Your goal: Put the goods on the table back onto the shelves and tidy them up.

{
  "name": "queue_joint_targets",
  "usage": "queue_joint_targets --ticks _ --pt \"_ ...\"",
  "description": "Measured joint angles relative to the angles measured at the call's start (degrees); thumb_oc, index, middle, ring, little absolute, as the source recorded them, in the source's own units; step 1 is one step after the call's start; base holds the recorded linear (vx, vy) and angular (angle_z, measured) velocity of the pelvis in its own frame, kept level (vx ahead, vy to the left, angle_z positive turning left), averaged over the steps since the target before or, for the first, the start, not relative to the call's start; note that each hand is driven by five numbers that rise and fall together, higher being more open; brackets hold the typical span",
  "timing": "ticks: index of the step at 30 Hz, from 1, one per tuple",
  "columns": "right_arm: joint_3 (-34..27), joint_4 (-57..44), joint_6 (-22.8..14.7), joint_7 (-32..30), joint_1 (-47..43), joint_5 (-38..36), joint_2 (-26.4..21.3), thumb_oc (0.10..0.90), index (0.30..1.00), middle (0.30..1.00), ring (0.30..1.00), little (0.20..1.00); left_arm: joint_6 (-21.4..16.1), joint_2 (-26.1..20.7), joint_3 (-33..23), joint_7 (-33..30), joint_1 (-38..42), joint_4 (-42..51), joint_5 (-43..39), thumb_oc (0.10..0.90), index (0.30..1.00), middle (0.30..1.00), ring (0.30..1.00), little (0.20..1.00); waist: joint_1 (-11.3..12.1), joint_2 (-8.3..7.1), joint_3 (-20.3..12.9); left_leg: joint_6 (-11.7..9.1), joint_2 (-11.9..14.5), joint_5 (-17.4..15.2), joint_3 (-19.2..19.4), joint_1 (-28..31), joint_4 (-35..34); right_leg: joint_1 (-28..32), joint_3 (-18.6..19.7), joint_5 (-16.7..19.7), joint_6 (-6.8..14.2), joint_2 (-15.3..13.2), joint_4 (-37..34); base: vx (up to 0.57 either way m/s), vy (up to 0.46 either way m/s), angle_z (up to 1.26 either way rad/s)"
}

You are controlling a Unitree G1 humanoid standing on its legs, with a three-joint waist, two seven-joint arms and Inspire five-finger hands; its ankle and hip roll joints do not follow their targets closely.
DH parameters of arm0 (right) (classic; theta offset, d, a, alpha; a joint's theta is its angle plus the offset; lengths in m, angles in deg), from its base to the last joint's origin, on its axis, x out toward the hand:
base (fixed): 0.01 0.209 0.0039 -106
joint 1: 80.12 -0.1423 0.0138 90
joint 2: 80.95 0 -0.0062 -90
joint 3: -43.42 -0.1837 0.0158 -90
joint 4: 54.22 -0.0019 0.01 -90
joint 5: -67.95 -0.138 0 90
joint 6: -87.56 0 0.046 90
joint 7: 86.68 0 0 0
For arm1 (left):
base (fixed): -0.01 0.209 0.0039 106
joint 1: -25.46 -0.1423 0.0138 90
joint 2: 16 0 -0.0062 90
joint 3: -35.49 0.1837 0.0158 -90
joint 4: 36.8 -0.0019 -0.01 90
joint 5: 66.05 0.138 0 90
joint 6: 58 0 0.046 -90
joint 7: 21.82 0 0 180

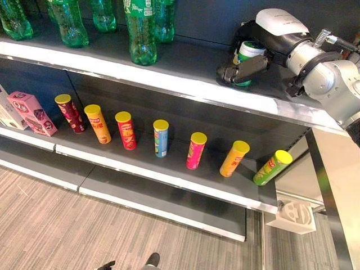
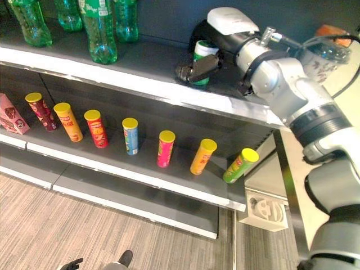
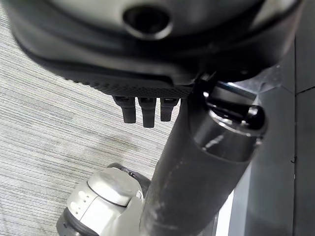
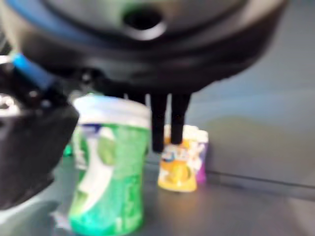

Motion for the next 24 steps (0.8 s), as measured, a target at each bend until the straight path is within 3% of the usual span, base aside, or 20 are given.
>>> queue_joint_targets --ticks 10,16,18,24 --pt "-0.33 -0.59 0.11 -0.07 0.00 -0.03 -0.14 0.800 0.900 0.900 0.900 0.900 0.01 -0.01 0.00 0.00 0.49 0.01 0.06 0.800 0.900 0.900 0.900 0.900 -1.40 0.00 0.00 0.00 0.05 0.00 0.31 0.58 -0.03 0.40 0.20 0.01 -0.01 -0.01 0.00 0.00 0.002 0.00" --pt "-2.65 -9.37 -0.01 -1.26 0.00 -0.88 -3.76 0.800 0.900 0.900 0.900 0.900 0.13 -0.03 -0.07 0.01 0.82 -0.02 0.13 0.800 0.900 0.900 0.900 0.900 -3.26 -0.05 0.04 0.00 0.39 -0.01 1.89 1.64 -0.61 0.25 1.76 0.08 -0.08 -0.06 0.00 -0.01 0.004 -0.12" --pt "-3.16 -14.84 -0.19 -1.53 -0.12 -1.56 -7.21 0.800 0.900 0.900 0.900 0.900 0.16 -0.06 -0.52 0.00 0.84 -0.08 0.15 0.800 0.900 0.900 0.900 0.900 -3.79 -0.03 0.07 0.00 0.41 -0.01 2.31 1.73 -0.64 0.19 2.02 0.08 -0.08 -0.04 0.00 0.00 0.002 -0.12" --pt "-4.22 -17.07 -0.68 -2.68 -0.14 -2.05 -7.48 0.800 0.900 0.900 0.900 0.900 0.15 -0.08 -0.54 0.00 1.61 0.02 0.19 0.800 0.900 0.900 0.900 0.900 -4.89 0.01 0.07 0.00 0.89 -0.02 3.91 2.56 -0.64 0.38 3.27 0.27 -0.36 0.24 -0.01 0.00 0.000 -0.10"
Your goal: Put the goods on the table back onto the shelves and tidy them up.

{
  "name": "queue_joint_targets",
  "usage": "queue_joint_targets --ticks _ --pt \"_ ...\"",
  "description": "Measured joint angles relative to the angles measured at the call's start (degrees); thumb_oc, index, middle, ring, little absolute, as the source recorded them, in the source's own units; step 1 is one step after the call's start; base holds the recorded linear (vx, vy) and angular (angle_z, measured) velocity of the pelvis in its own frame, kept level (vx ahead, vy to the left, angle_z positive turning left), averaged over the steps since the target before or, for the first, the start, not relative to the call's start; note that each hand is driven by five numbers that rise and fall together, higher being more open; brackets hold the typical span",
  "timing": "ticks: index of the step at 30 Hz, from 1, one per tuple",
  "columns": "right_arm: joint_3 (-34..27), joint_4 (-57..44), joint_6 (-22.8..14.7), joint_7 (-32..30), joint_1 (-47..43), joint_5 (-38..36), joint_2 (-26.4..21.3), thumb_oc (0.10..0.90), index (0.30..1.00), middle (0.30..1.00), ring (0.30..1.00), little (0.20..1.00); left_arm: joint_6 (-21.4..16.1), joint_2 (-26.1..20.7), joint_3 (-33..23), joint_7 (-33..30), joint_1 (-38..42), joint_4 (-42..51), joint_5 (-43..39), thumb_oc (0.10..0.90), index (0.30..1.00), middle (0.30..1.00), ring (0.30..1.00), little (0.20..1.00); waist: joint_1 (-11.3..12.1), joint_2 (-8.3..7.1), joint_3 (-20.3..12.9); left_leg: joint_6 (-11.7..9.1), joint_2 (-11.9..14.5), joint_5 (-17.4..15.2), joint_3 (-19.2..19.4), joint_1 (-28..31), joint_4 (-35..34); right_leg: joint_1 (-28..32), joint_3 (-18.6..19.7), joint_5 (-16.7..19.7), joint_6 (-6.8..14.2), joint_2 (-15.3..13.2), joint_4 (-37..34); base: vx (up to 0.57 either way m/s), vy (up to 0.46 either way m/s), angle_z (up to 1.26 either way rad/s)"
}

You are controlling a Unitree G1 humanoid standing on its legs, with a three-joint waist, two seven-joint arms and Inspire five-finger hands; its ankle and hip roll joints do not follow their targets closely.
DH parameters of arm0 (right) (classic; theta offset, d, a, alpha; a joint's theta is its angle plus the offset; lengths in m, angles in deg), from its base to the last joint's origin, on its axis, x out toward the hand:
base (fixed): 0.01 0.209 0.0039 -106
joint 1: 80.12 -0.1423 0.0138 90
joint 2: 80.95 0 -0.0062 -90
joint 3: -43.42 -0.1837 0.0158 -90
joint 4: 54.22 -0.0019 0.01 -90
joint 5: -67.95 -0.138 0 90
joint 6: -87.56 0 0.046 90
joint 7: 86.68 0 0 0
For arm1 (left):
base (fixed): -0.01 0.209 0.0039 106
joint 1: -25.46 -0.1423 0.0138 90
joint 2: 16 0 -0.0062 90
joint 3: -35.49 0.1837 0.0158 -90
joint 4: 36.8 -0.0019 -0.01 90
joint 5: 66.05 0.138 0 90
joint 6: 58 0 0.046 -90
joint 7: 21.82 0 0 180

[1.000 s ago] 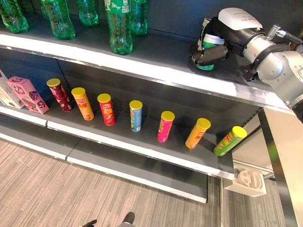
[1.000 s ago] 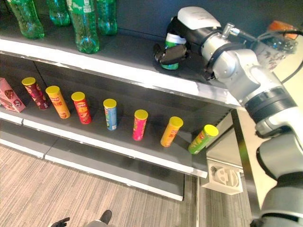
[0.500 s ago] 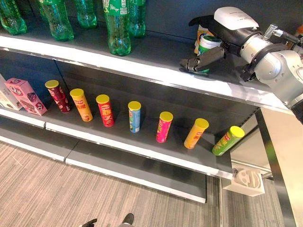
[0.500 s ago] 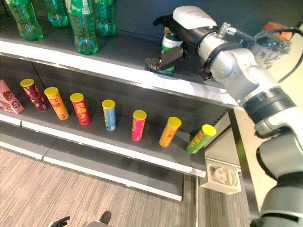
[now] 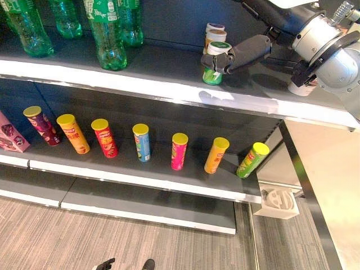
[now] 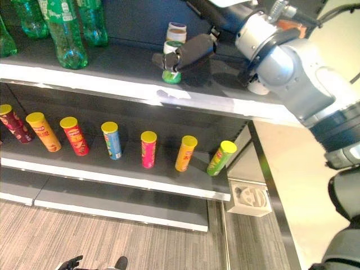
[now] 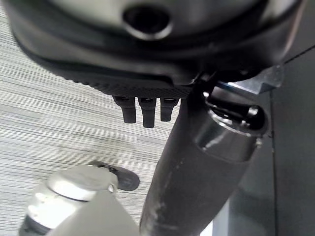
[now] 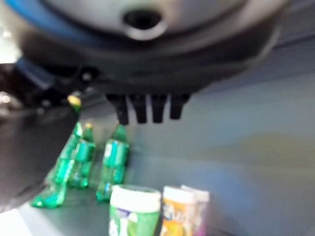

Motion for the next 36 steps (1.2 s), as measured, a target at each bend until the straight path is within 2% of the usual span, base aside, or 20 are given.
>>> queue_joint_targets --ticks 3,6,7,8,17,18,19,20,21,22,23,24,25,26,27,28,30,33,36 --pt "-0.03 -1.21 0.00 0.01 0.00 -0.57 -0.56 0.800 0.900 0.900 0.900 0.900 0.06 -0.01 -0.09 -0.02 -0.14 -0.06 0.03 0.800 0.900 0.900 0.900 0.900 -0.46 -0.07 -0.03 0.01 -0.06 0.00 0.11 -0.09 0.00 -0.18 0.12 0.04 -0.05 -0.09 0.00 -0.02 0.025 0.00" --pt "-4.51 -13.48 -0.90 0.03 3.80 -3.22 -8.20 0.800 0.900 0.900 0.900 0.900 1.06 0.06 -2.09 -0.15 -1.01 -0.12 0.43 0.800 0.900 0.900 0.900 0.900 -1.28 -0.35 0.08 0.08 -0.14 -0.02 0.97 -0.54 -0.02 -1.11 0.83 0.16 -0.14 -0.26 0.03 -0.01 0.013 -0.14" --pt "-5.17 -14.96 -3.33 -0.53 3.19 -4.09 -7.54 0.800 0.900 0.900 0.900 0.900 1.59 -0.07 -2.02 -0.26 -2.07 -0.82 0.48 0.800 0.900 0.900 0.900 0.900 -2.52 -0.21 0.08 0.08 -0.22 -0.02 1.98 0.17 -0.01 -0.93 1.90 0.53 -0.18 -0.40 0.02 0.00 0.000 -0.31" --pt "-5.20 -14.78 -3.74 -0.77 3.07 -4.25 -7.55 0.800 0.900 0.900 0.900 0.900 1.62 -0.07 -1.98 -0.22 -1.93 -1.15 0.55 0.800 0.900 0.900 0.900 0.900 -2.94 -0.08 0.04 0.08 -0.26 -0.02 2.18 0.68 -0.01 -0.48 1.93 0.52 -0.18 -0.44 0.03 0.00 0.000 -0.21" --pt "-5.26 -11.56 -2.93 -0.80 3.06 -4.26 -7.50 0.800 0.900 0.900 0.900 0.900 1.04 -0.03 -1.71 -0.19 -0.47 -0.04 0.56 0.800 0.900 0.900 0.900 0.900 -2.66 0.11 -0.28 0.11 0.49 0.01 2.26 0.71 -0.04 -0.38 1.90 0.51 -0.23 0.19 0.01 -0.01 0.017 0.01" --pt "-12.88 -18.79 -1.59 -0.74 10.70 -4.53 -11.33 0.800 0.900 0.900 0.900 0.900 1.26 0.33 -2.69 -0.20 0.14 -0.11 1.98 0.800 0.900 0.900 0.900 0.900 -3.34 0.44 0.03 0.28 0.75 -0.06 2.01 0.30 0.44 -0.97 2.97 0.23 0.14 -0.19 0.06 -0.10 0.139 0.13" --pt "-24.98 -26.96 -2.43 -1.17 22.11 -5.15 -15.11 0.800 0.900 0.900 0.900 0.900 1.36 1.08 -3.61 -0.25 -0.34 0.30 2.74 0.800 0.900 0.900 0.900 0.900 -4.61 0.03 -0.22 0.47 0.66 -0.06 3.38 0.06 0.33 -1.84 4.71 -0.18 0.27 -0.54 0.57 -0.08 0.108 -0.09" --pt "-37.75 -34.53 -3.49 -1.67 33.73 -5.08 -15.74 0.800 0.900 0.900 0.900 0.900 2.43 1.70 -3.41 -0.86 -0.67 0.61 3.38 0.800 0.900 0.900 0.900 0.900 -5.16 -0.25 -0.38 0.87 0.75 -0.27 5.01 0.15 0.35 -2.95 7.18 -0.13 0.34 -0.65 1.21 -0.05 0.047 -0.66" --pt "-53.07 -41.76 -7.09 -2.74 48.03 -5.33 -13.94 0.800 0.900 0.900 0.900 0.900 4.53 1.63 -2.58 -1.08 -1.27 1.06 4.46 0.800 0.900 0.900 0.900 0.900 -7.75 0.17 -0.10 1.23 0.11 -0.49 8.83 0.37 0.39 -4.70 11.17 0.44 0.16 -0.84 1.34 0.00 0.022 -1.28" --pt "-63.09 -45.12 -10.64 -2.93 57.63 -5.95 -9.31 0.800 0.900 0.900 0.900 0.900 4.32 1.26 -1.77 -0.89 -2.97 1.92 5.11 0.800 0.900 0.900 0.900 0.900 -8.17 -0.48 -0.36 1.59 0.27 -0.64 11.49 1.29 -0.01 -5.29 13.02 0.98 -0.27 -0.88 1.80 -0.01 0.009 -1.83" --pt "-71.00 -45.12 -10.95 -4.07 67.21 -8.90 -3.98 0.800 0.900 0.900 0.900 0.900 2.46 1.16 -1.26 0.31 -3.74 2.81 6.71 0.800 0.900 0.900 0.900 0.900 -13.85 0.07 -0.48 2.12 0.17 -1.69 14.91 3.43 -0.12 -4.03 16.06 2.06 -0.01 -1.09 0.05 -0.01 0.012 -1.45" --pt "-70.87 -42.46 -10.22 -4.05 67.26 -9.86 -2.84 0.800 0.900 0.900 0.900 0.900 1.71 0.76 -1.43 0.41 -3.14 2.91 6.82 0.800 0.900 0.900 0.900 0.900 -15.82 0.75 -0.48 2.08 0.27 -2.08 15.40 4.48 -0.17 -3.49 16.45 2.05 0.01 -1.05 0.05 0.00 0.012 -0.94" --pt "-70.61 -39.25 -8.99 -4.34 67.25 -11.32 -3.09 0.800 0.900 0.900 0.900 0.900 0.81 0.67 -1.37 0.52 -2.16 4.01 6.93 0.800 0.900 0.900 0.900 0.900 -16.83 1.40 -0.68 2.03 0.53 -2.67 15.79 4.97 -0.34 -3.23 16.68 2.01 0.07 -0.77 0.05 0.00 0.007 -0.26" --pt "-70.57 -35.20 -8.14 -4.48 67.72 -12.93 -2.96 0.800 0.900 0.900 0.900 0.900 -0.08 0.90 -1.22 0.57 -0.87 5.73 7.44 0.800 0.900 0.900 0.900 0.900 -16.80 2.38 -1.43 1.84 0.72 -3.20 16.58 5.26 -0.37 -3.43 17.28 1.82 0.31 -0.52 0.03 0.00 0.006 -0.16" --pt "-70.57 -35.20 -8.14 -4.48 67.72 -12.93 -2.96 0.800 0.900 0.900 0.900 0.900 -0.08 0.90 -1.22 0.57 -0.87 5.73 7.44 0.800 0.900 0.900 0.900 0.900 -16.80 2.38 -1.43 1.84 0.72 -3.20 16.58 5.26 -0.37 -3.43 17.28 1.82 0.31 -0.52 0.03 0.00 0.004 -0.14" --pt "-70.57 -29.13 -6.35 -4.43 68.25 -14.40 -2.94 0.800 0.900 0.900 0.900 0.900 -1.55 1.73 -1.18 1.42 1.53 7.32 8.13 0.800 0.900 0.900 0.900 0.900 -16.76 3.69 -2.34 1.57 1.19 -3.14 16.68 5.13 -0.37 -3.95 17.54 1.67 0.51 -0.03 0.00 -0.01 0.007 -0.06" --pt "-71.41 -27.57 -5.87 -4.04 71.27 -15.68 -1.15 0.800 0.900 0.900 0.900 0.900 -1.39 2.69 -1.00 1.72 1.88 7.32 8.91 0.800 0.900 0.900 0.900 0.900 -16.67 4.37 -2.78 1.19 1.97 -2.42 16.92 5.10 -0.12 -4.69 18.37 2.09 0.02 0.83 0.00 -0.01 0.005 -0.16" --pt "-71.44 -27.71 -6.05 -3.56 74.70 -17.80 3.64 0.800 0.900 0.900 0.900 0.900 -0.57 3.42 -0.98 2.34 0.43 6.56 8.91 0.800 0.900 0.900 0.900 0.900 -16.79 4.07 -2.59 1.06 2.43 -2.34 17.43 5.07 -0.12 -5.03 18.79 2.45 -0.47 1.30 -0.01 0.00 0.005 -0.13" --pt "-71.35 -27.70 -5.68 -1.67 76.12 -21.49 6.43 0.800 0.900 0.900 0.900 0.900 -0.06 3.99 -0.97 2.76 -1.72 6.47 8.91 0.800 0.900 0.900 0.900 0.900 -16.65 3.69 -2.20 1.06 2.31 -2.33 17.41 4.93 -0.12 -5.13 18.76 2.47 -0.50 1.15 0.00 -0.01 -0.004 0.01"
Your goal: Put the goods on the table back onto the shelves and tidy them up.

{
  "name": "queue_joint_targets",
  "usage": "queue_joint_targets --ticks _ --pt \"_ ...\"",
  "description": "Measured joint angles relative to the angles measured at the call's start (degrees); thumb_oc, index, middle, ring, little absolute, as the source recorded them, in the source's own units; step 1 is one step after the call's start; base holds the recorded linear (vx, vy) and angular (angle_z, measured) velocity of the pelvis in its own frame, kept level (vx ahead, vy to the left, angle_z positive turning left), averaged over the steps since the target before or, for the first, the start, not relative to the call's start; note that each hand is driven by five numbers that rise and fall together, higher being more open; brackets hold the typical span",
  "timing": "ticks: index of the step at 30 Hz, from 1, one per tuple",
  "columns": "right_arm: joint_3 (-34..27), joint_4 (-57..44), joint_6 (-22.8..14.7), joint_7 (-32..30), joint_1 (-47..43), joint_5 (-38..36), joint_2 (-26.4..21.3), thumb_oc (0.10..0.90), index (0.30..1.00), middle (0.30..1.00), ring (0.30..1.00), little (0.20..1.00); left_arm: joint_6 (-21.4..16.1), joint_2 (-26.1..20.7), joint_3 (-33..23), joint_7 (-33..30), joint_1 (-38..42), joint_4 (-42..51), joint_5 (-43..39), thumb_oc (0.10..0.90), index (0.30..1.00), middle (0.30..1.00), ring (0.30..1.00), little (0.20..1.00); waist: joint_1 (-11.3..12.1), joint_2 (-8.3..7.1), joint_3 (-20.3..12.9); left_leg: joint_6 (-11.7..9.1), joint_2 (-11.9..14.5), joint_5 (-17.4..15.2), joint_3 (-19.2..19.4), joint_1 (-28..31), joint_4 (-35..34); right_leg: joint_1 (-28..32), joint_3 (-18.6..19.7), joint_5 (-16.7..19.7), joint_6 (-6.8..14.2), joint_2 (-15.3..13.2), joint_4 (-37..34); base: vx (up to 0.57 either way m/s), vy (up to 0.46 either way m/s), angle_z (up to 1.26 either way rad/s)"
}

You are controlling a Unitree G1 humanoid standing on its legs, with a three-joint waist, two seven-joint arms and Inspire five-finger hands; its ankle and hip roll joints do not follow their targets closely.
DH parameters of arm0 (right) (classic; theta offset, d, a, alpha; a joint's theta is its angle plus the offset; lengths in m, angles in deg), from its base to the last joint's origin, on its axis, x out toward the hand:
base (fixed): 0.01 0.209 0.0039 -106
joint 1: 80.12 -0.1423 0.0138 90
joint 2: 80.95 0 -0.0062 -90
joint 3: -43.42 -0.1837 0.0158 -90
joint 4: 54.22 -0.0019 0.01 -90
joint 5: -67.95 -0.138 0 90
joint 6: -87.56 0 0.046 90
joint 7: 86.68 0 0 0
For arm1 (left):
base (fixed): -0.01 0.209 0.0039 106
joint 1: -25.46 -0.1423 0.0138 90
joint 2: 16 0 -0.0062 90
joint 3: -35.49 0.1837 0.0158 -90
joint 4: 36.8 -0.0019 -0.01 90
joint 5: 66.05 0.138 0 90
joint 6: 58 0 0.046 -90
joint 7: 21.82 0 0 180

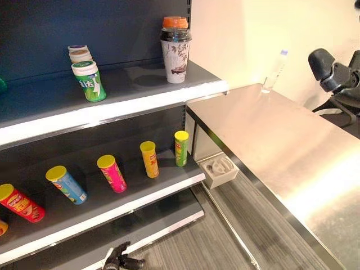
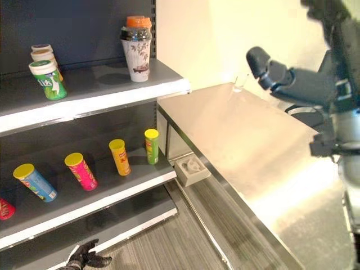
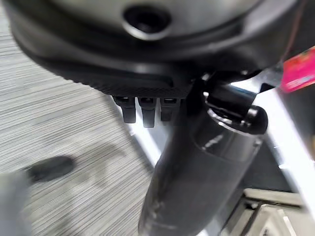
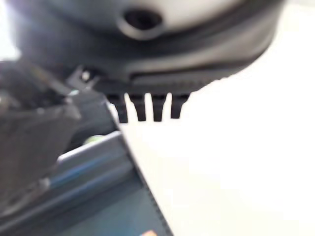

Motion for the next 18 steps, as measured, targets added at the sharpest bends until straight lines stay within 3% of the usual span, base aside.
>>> queue_joint_targets --ticks 1,3,4,7,9,10,13,14,18 --pt "-0.05 -0.31 -0.27 1.87 1.10 -4.32 4.44 0.800 0.900 0.900 0.900 0.900 0.00 -0.32 -0.21 -0.01 -0.80 0.00 0.00 0.800 0.900 0.900 0.900 0.900 0.40 -0.69 0.19 -0.01 0.04 0.01 0.00 -0.02 0.01 0.04 -0.08 0.00 0.00 0.05 0.00 -0.03 -0.016 0.05" --pt "0.75 -0.24 -0.05 4.23 4.57 -7.66 8.99 0.800 0.900 0.900 0.900 0.900 0.01 -0.40 -0.22 0.00 -1.24 0.02 -0.01 0.800 0.900 0.900 0.900 0.900 1.62 -0.99 0.28 0.02 -0.22 0.02 -0.01 -0.38 0.02 -0.23 -0.09 -0.07 0.09 -0.24 0.00 -0.04 -0.018 0.08" --pt "5.45 -0.20 2.08 7.06 8.38 -12.38 16.35 0.800 0.900 0.900 0.900 0.900 0.01 -0.81 -0.29 0.00 -1.53 0.03 0.00 0.800 0.900 0.900 0.900 0.900 1.79 -0.76 0.43 0.14 -0.33 0.12 -0.56 -0.94 0.03 -0.44 -0.18 0.00 0.00 -0.28 0.01 -0.04 -0.020 0.12" --pt "11.08 -0.66 5.53 12.43 15.91 -19.32 24.49 0.800 0.900 0.900 0.900 0.900 0.02 -0.75 -1.26 0.13 -1.73 0.18 0.02 0.800 0.900 0.900 0.900 0.900 2.16 -0.32 0.71 0.11 -0.23 0.14 -0.86 -1.21 0.03 -0.38 -1.35 -0.08 0.05 -0.29 0.00 -0.01 -0.006 0.11" --pt "16.70 1.29 8.81 15.75 18.99 -21.16 24.85 0.800 0.900 0.900 0.900 0.900 0.05 -0.71 -1.15 0.37 -1.83 0.02 0.29 0.800 0.900 0.900 0.900 0.900 2.12 0.13 1.02 0.11 -0.36 0.13 -0.86 -1.42 0.03 -0.54 -1.39 -0.14 0.13 -0.45 0.01 0.01 -0.004 0.05" --pt "21.04 2.88 13.96 18.99 22.97 -21.19 24.74 0.800 0.900 0.900 0.900 0.900 0.05 -0.62 -1.16 1.24 -1.44 0.13 0.46 0.800 0.900 0.900 0.900 0.900 2.37 0.50 2.01 0.11 -0.48 0.13 -0.99 -1.40 0.03 -0.37 -1.52 -0.15 0.15 -0.60 0.01 0.00 0.000 0.00" --pt "24.95 7.81 12.49 20.96 23.93 -23.19 29.71 0.800 0.900 0.900 0.900 0.900 0.08 -0.80 -1.24 1.29 -1.65 0.07 0.47 0.800 0.900 0.900 0.900 0.900 2.65 0.12 2.30 0.10 -0.27 0.14 -0.94 -1.30 0.04 -0.30 -1.57 -0.32 0.37 -0.41 0.01 0.00 0.000 0.00" --pt "29.64 12.84 14.64 21.95 23.57 -23.03 29.58 0.800 0.900 0.900 0.900 0.900 0.11 -0.74 -0.77 1.38 -1.32 0.07 0.50 0.800 0.900 0.900 0.900 0.900 2.90 -0.35 2.46 0.10 -0.40 0.14 -1.03 -1.43 0.03 -0.35 -1.63 -0.45 0.55 -0.55 0.01 -0.01 0.003 0.04" --pt "32.65 19.89 17.09 23.40 23.22 -21.80 30.12 0.800 0.900 0.900 0.900 0.900 0.11 -0.82 -0.37 1.60 -0.50 0.15 0.51 0.800 0.900 0.900 0.900 0.900 3.26 -0.51 2.69 0.32 -0.66 0.30 -1.41 -1.66 0.03 -0.34 -2.03 -0.48 0.61 -1.15 0.00 0.00 0.002 0.06"
